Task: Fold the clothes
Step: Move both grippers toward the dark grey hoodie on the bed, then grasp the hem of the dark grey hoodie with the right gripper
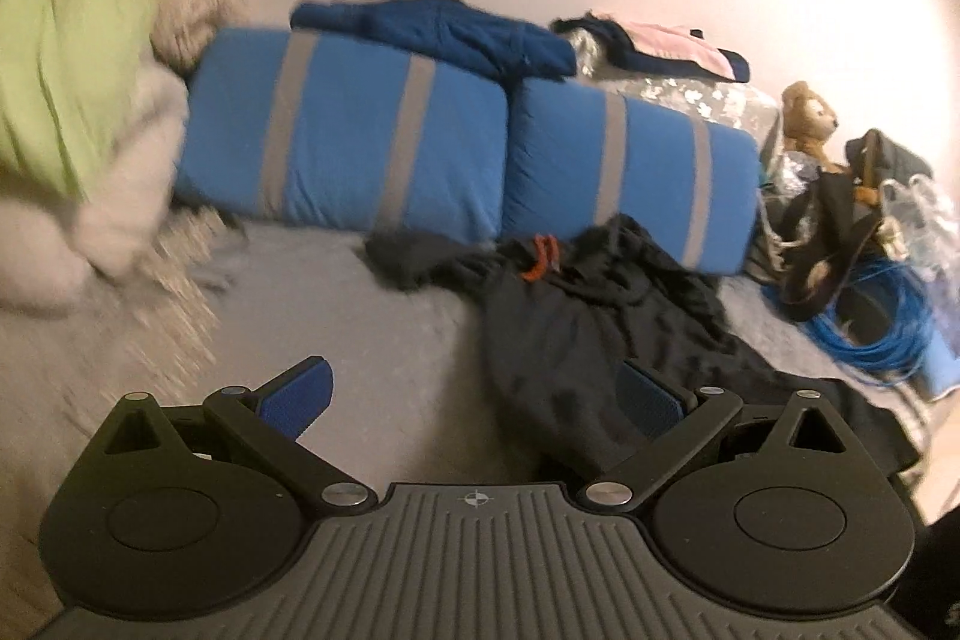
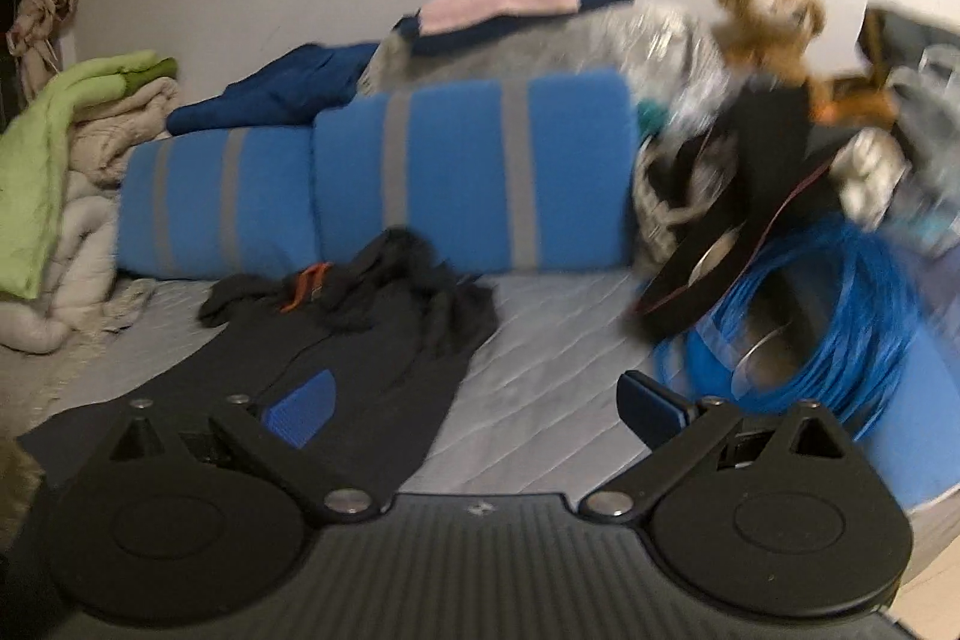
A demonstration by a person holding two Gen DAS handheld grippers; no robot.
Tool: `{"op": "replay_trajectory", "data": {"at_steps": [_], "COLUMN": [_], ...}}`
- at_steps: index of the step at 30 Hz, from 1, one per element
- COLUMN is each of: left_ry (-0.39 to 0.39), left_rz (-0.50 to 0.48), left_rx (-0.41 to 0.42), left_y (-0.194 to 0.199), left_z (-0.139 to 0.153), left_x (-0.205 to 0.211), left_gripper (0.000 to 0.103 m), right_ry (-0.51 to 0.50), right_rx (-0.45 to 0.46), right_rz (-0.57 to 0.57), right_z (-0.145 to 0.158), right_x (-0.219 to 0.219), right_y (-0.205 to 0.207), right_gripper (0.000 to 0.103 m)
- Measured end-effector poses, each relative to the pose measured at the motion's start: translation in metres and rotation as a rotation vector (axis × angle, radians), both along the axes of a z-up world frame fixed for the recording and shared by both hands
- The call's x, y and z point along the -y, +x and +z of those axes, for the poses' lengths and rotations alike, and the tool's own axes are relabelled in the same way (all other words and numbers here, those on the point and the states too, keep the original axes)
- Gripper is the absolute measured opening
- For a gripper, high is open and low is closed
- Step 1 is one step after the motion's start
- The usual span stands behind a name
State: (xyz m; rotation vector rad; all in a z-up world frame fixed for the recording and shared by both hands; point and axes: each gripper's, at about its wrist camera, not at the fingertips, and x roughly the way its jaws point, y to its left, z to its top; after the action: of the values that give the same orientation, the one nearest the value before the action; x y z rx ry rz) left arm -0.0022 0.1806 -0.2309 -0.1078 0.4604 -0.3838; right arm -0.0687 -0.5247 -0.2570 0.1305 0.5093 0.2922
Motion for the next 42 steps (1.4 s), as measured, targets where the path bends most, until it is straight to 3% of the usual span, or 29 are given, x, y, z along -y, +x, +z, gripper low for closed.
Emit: {"op": "replay_trajectory", "data": {"at_steps": [13,20,24,28,36,38,39,42], "left_ry": [-0.34,-0.335,-0.341,-0.338,-0.33,-0.328,-0.326,-0.324], "left_rz": [-0.071,-0.057,-0.036,-0.019,-0.004,-0.003,-0.004,-0.009], "left_rx": [-0.235,-0.255,-0.266,-0.273,-0.28,-0.283,-0.283,-0.279], "left_y": [0.038,0.038,0.038,0.038,0.036,0.036,0.036,0.036], "left_z": [-0.06,-0.064,-0.066,-0.065,-0.064,-0.065,-0.064,-0.063], "left_x": [-0.003,0.004,0.007,0.008,0.009,0.009,0.01,0.009], "left_gripper": [0.102,0.102,0.102,0.102,0.102,0.102,0.102,0.102], "right_ry": [0.224,0.361,0.479,0.45,0.405,0.401,0.403,0.448], "right_rx": [-0.203,-0.297,-0.378,-0.397,-0.388,-0.4,-0.407,-0.403], "right_rz": [0.156,0.223,0.255,0.284,0.305,0.295,0.282,0.266], "right_z": [-0.085,-0.124,-0.147,-0.151,-0.138,-0.137,-0.137,-0.134], "right_x": [-0.034,-0.043,-0.049,-0.064,-0.08,-0.081,-0.08,-0.074], "right_y": [0.016,0.015,0.014,0.008,-0.002,-0.002,-0.002,-0.003], "right_gripper": [0.103,0.097,0.082,0.068,0.053,0.035,0.017,0.007]}}
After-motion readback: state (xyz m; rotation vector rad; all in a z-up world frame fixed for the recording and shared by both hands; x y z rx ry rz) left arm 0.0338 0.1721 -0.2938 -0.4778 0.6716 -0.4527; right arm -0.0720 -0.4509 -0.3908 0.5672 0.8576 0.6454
